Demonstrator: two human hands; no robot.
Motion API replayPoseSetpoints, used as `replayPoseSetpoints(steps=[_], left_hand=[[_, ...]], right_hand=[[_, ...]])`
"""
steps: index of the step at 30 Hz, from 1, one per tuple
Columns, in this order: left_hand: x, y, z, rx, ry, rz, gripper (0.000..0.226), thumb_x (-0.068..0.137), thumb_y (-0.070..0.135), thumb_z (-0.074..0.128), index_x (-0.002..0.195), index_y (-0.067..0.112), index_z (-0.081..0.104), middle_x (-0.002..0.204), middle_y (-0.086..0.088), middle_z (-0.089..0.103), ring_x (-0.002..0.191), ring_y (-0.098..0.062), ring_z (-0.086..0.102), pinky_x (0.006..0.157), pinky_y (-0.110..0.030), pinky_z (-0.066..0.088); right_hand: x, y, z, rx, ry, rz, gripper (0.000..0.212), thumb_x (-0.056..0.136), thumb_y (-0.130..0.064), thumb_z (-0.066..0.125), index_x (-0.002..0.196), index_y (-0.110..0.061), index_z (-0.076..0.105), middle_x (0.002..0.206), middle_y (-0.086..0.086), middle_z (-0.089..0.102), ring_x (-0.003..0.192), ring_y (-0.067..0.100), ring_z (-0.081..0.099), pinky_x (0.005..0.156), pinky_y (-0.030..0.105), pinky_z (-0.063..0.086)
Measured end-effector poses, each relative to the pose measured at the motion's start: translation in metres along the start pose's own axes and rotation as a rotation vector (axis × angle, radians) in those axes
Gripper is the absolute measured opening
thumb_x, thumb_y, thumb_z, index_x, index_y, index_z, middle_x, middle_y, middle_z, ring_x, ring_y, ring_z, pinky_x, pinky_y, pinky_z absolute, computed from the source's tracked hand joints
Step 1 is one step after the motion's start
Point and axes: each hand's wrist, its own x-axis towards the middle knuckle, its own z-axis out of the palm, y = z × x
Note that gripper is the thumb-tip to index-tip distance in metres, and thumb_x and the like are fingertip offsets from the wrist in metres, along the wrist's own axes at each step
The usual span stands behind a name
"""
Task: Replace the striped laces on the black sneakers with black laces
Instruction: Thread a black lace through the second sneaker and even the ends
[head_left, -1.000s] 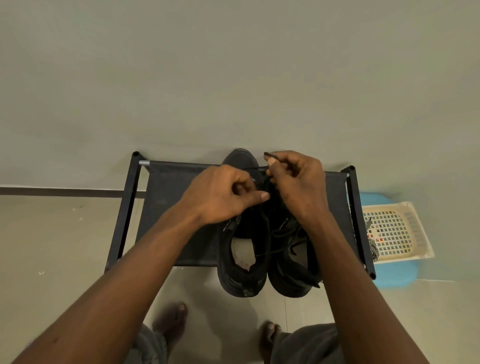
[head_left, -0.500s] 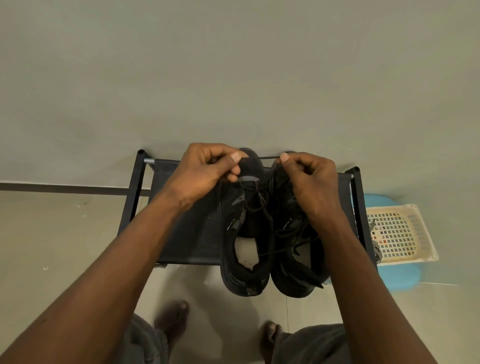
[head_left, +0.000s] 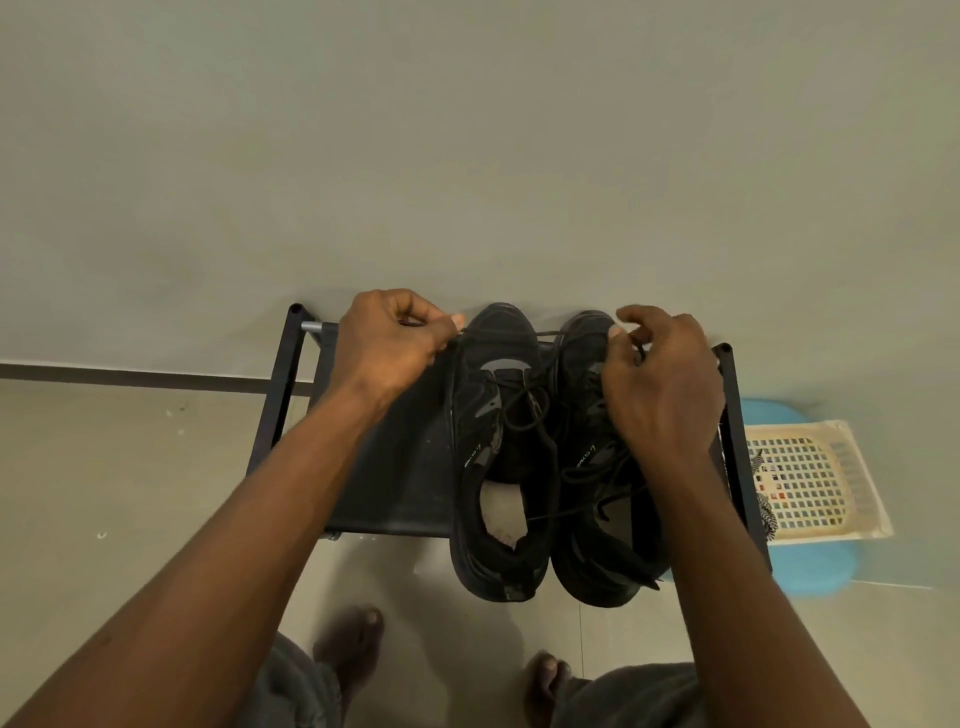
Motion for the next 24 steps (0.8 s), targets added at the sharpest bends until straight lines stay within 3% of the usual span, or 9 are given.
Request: replayPoseSetpoints(steps=[2, 5, 7, 10, 15, 17, 19, 21, 24], left_hand=[[-0.003, 0.003, 0.006, -0.025, -0.060, 0.026, 0.011, 0.089, 0.024, 0.082, 0.079, 0.023, 0.079, 0.072, 0.003, 0.076, 0.061, -0.007, 0.067, 0.062, -0.025, 0.054], [-0.011, 0.011, 0.015, -0.089, -0.252, 0.043, 0.017, 0.100, 0.008, 0.067, 0.099, 0.020, 0.079, 0.083, 0.000, 0.080, 0.072, -0.008, 0.074, 0.062, -0.020, 0.054], [-0.015, 0.015, 0.018, -0.126, -0.330, 0.062, 0.016, 0.100, 0.003, 0.066, 0.105, 0.013, 0.076, 0.084, -0.004, 0.080, 0.077, -0.014, 0.076, 0.066, -0.022, 0.059], [-0.019, 0.017, 0.019, -0.178, -0.347, 0.097, 0.006, 0.094, 0.004, 0.074, 0.099, 0.003, 0.071, 0.080, -0.010, 0.079, 0.074, -0.022, 0.077, 0.065, -0.027, 0.059], [-0.017, 0.018, 0.014, -0.162, -0.301, 0.100, 0.016, 0.090, 0.020, 0.080, 0.092, 0.004, 0.076, 0.077, -0.010, 0.077, 0.065, -0.016, 0.068, 0.063, -0.027, 0.056], [-0.015, 0.014, 0.012, -0.063, -0.274, 0.005, 0.026, 0.093, 0.037, 0.077, 0.090, 0.012, 0.075, 0.075, -0.006, 0.076, 0.063, -0.015, 0.069, 0.063, -0.031, 0.057], [-0.014, 0.008, 0.008, 0.197, -0.268, -0.071, 0.043, 0.090, 0.056, 0.073, 0.088, 0.013, 0.073, 0.071, -0.002, 0.076, 0.063, -0.016, 0.074, 0.067, -0.034, 0.061], [-0.018, 0.006, 0.007, 0.429, -0.363, -0.137, 0.057, 0.086, 0.068, 0.069, 0.084, 0.011, 0.074, 0.066, -0.002, 0.076, 0.063, -0.017, 0.076, 0.071, -0.036, 0.065], [-0.026, 0.012, 0.012, 0.586, -0.503, -0.199, 0.064, 0.083, 0.075, 0.065, 0.082, 0.012, 0.074, 0.061, -0.003, 0.074, 0.060, -0.017, 0.075, 0.074, -0.035, 0.065]], right_hand=[[-0.006, -0.009, 0.005, 0.003, -0.059, -0.136, 0.047, 0.099, -0.032, 0.061, 0.145, -0.027, 0.052, 0.137, -0.001, 0.052, 0.095, 0.010, 0.053, 0.080, 0.029, 0.043], [-0.013, -0.017, 0.019, 0.139, -0.195, -0.374, 0.059, 0.096, -0.023, 0.065, 0.151, -0.028, 0.046, 0.146, -0.003, 0.051, 0.110, 0.008, 0.055, 0.093, 0.030, 0.049], [-0.016, -0.019, 0.024, 0.227, -0.279, -0.426, 0.058, 0.095, -0.017, 0.066, 0.149, -0.029, 0.050, 0.139, -0.003, 0.060, 0.103, 0.002, 0.058, 0.095, 0.025, 0.050], [-0.019, -0.022, 0.027, 0.314, -0.364, -0.414, 0.050, 0.096, -0.010, 0.064, 0.142, -0.029, 0.060, 0.105, -0.013, 0.069, 0.077, -0.012, 0.057, 0.076, 0.005, 0.043], [-0.016, -0.020, 0.028, 0.436, -0.295, -0.316, 0.028, 0.094, -0.014, 0.072, 0.119, -0.025, 0.077, 0.103, -0.010, 0.077, 0.089, 0.000, 0.070, 0.081, 0.019, 0.057], [-0.015, -0.018, 0.028, 0.404, -0.264, -0.261, 0.018, 0.094, -0.018, 0.072, 0.109, -0.023, 0.080, 0.095, -0.012, 0.076, 0.085, 0.000, 0.069, 0.079, 0.021, 0.057], [-0.014, -0.016, 0.029, 0.385, -0.278, -0.190, 0.010, 0.093, -0.021, 0.074, 0.099, -0.022, 0.082, 0.087, -0.013, 0.076, 0.080, 0.001, 0.070, 0.076, 0.024, 0.059], [-0.015, -0.015, 0.029, 0.366, -0.332, -0.140, 0.006, 0.092, -0.024, 0.075, 0.092, -0.024, 0.081, 0.081, -0.015, 0.075, 0.077, -0.001, 0.070, 0.073, 0.021, 0.058], [-0.018, -0.015, 0.031, 0.270, -0.414, -0.145, 0.006, 0.092, -0.026, 0.074, 0.090, -0.027, 0.080, 0.084, -0.017, 0.072, 0.077, -0.002, 0.067, 0.068, 0.010, 0.049]])
